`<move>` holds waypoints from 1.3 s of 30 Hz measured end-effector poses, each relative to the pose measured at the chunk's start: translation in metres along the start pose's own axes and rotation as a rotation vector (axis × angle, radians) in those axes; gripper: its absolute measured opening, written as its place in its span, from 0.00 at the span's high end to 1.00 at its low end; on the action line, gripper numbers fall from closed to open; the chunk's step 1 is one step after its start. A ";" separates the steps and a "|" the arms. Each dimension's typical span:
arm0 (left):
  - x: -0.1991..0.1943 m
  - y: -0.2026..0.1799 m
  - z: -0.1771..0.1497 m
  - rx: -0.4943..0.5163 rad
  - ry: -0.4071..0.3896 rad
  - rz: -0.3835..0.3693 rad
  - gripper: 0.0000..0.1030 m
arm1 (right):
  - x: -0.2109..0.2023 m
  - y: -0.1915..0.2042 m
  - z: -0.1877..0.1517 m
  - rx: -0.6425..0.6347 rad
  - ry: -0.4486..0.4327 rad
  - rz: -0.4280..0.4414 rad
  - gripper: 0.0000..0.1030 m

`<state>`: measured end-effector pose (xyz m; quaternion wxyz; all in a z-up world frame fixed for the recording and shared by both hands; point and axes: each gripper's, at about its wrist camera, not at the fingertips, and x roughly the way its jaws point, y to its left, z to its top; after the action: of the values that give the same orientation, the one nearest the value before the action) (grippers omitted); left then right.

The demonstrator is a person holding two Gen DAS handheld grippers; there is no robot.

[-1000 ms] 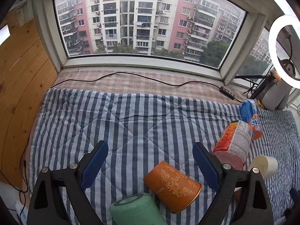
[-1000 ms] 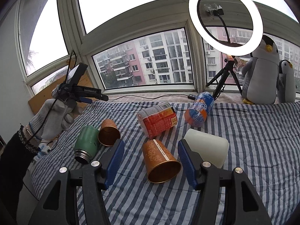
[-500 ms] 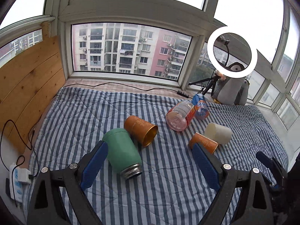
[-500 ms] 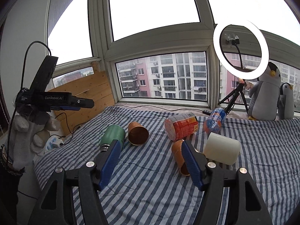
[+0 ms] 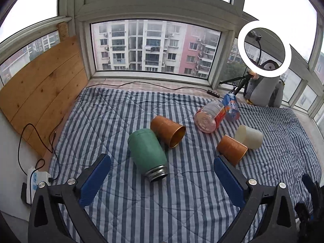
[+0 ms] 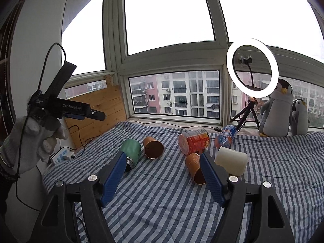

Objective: Flip cup upside down

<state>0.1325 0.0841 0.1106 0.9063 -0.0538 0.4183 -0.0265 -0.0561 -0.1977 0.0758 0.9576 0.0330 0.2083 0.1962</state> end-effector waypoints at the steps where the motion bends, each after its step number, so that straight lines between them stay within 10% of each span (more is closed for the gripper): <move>1: 0.028 0.002 0.010 -0.020 0.035 -0.004 0.04 | 0.004 -0.006 -0.004 0.017 0.006 0.001 0.32; 8: 0.168 0.016 0.069 -0.106 0.168 0.023 0.14 | 0.027 -0.035 -0.014 0.045 0.030 -0.020 0.36; 17: 0.243 0.041 0.103 -0.042 0.280 0.184 0.28 | 0.050 -0.050 -0.020 0.042 -0.006 -0.029 0.36; 39: 0.213 -0.047 0.030 0.194 0.347 0.036 0.28 | 0.064 -0.043 -0.020 0.012 0.085 0.015 0.36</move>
<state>0.2930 0.0202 -0.0256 0.8220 0.0469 0.5644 -0.0593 0.0049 -0.2129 0.0265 0.9462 0.0319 0.2497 0.2033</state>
